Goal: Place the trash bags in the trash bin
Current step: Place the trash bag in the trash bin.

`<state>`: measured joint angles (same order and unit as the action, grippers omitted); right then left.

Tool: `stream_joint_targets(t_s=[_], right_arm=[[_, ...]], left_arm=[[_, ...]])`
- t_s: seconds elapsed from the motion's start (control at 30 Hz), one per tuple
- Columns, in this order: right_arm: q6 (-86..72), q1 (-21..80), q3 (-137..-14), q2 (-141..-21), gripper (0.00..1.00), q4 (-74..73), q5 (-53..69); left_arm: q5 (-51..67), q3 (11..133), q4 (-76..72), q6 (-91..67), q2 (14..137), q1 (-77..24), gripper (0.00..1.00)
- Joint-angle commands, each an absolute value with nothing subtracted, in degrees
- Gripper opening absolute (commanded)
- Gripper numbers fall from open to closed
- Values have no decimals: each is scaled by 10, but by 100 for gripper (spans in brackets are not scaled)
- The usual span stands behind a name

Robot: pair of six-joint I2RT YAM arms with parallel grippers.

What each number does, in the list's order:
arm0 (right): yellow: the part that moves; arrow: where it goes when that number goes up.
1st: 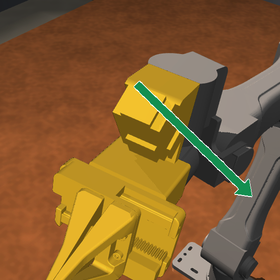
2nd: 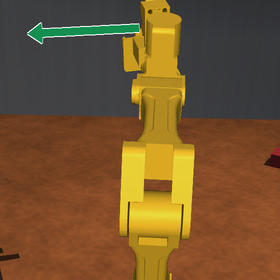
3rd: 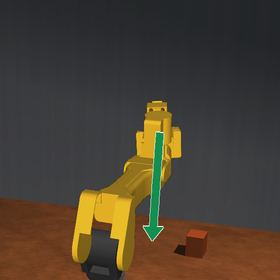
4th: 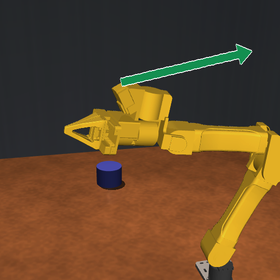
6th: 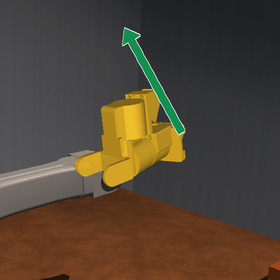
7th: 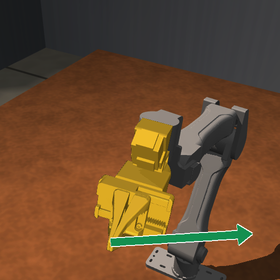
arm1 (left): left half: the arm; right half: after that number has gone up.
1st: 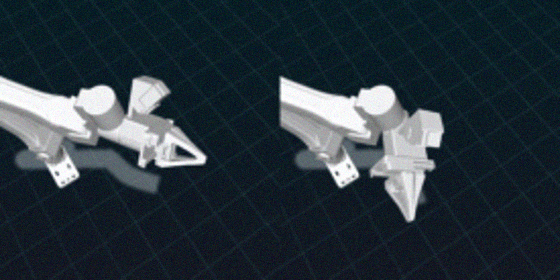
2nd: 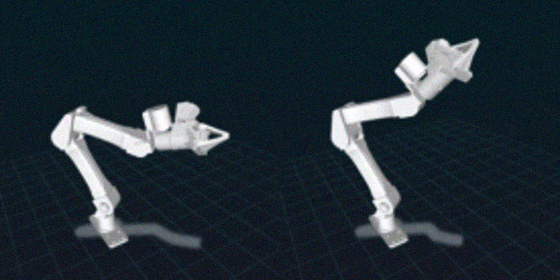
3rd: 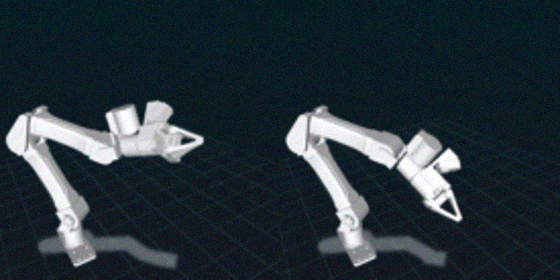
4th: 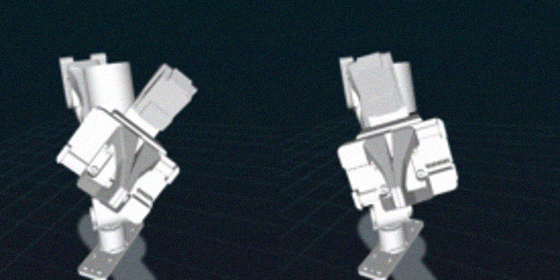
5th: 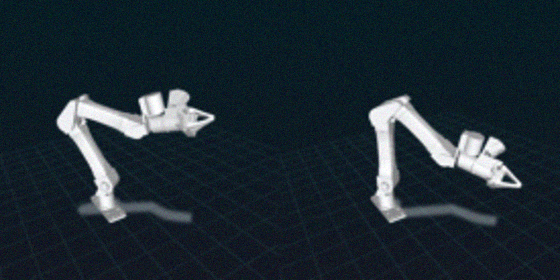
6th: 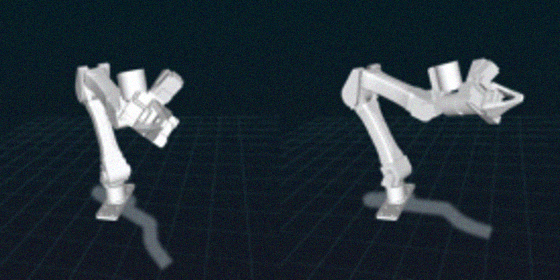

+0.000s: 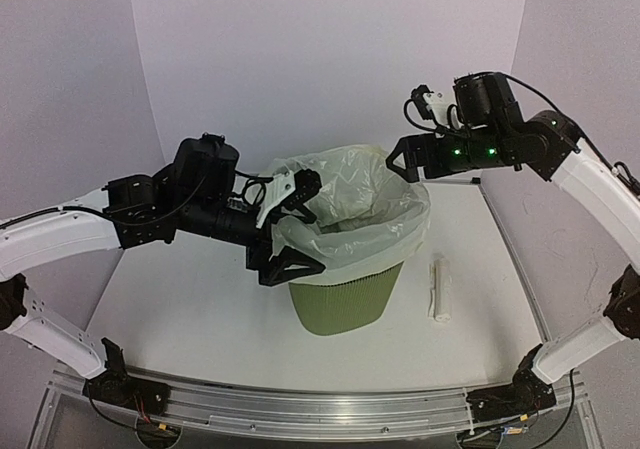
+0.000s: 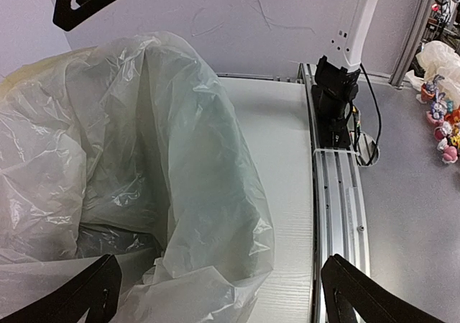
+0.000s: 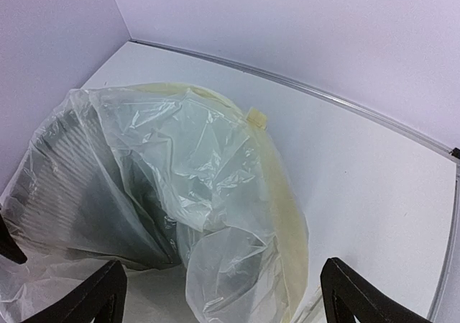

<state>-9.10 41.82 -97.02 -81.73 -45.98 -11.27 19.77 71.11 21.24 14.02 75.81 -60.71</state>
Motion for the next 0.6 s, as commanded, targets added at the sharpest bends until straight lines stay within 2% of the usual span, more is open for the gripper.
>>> stream_joint_targets(t_s=[0.0, 0.2, 0.47, 0.57], right_arm=[[-100, 420, -967, -798, 92, -441, -83], [-108, 420, -968, -800, 92, -438, -79], [-124, 420, -957, -790, 92, -433, -91], [-135, 420, -953, -785, 92, -433, -107]], left_arm=[[206, 720, 214, 121, 733, -608, 100], [176, 718, 141, 82, 692, -608, 100], [23, 687, -6, -208, 674, -608, 100], [-55, 696, 22, -290, 667, -608, 100]])
